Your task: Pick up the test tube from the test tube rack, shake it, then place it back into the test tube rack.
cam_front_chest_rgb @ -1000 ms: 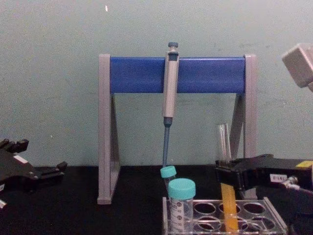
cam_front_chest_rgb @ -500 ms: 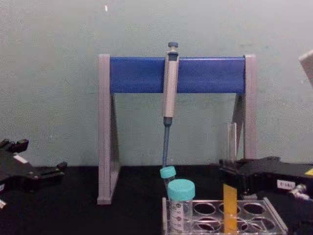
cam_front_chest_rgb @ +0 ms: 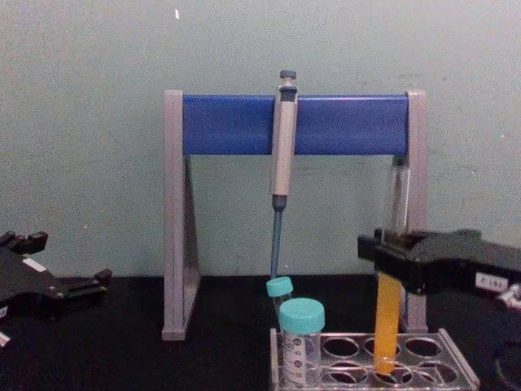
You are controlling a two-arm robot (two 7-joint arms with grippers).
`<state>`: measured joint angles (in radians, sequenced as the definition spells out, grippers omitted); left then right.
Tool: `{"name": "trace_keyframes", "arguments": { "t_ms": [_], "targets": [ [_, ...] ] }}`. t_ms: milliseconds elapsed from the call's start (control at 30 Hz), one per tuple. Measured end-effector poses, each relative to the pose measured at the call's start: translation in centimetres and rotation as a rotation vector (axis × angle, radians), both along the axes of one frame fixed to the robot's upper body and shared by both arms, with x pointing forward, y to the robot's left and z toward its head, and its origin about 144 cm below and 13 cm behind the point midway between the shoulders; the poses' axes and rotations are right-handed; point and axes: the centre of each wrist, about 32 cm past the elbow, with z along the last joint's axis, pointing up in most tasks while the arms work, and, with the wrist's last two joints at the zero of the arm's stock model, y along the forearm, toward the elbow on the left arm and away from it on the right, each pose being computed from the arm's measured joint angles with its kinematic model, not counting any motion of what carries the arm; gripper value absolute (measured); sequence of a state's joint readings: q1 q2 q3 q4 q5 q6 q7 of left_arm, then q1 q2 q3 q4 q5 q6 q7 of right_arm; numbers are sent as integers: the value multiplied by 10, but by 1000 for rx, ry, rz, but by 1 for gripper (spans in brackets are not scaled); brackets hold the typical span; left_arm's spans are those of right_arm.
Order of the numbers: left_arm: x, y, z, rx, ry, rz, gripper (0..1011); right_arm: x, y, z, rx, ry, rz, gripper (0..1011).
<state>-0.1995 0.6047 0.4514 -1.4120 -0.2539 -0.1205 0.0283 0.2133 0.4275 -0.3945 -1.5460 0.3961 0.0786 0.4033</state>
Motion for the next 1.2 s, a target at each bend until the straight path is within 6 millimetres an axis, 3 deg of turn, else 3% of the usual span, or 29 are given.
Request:
{"name": "trace_keyframes", "arguments": {
  "t_ms": [567, 967, 1200],
  "targets": [
    [0, 0, 0, 0, 0, 0, 1002, 3, 2, 33, 36, -125, 8, 233],
    [0, 0, 0, 0, 0, 0, 1001, 11, 5, 32, 32, -130, -17, 232],
    [0, 0, 0, 0, 0, 0, 1001, 2, -11, 35, 0, -129, -51, 233]
  ]
}}
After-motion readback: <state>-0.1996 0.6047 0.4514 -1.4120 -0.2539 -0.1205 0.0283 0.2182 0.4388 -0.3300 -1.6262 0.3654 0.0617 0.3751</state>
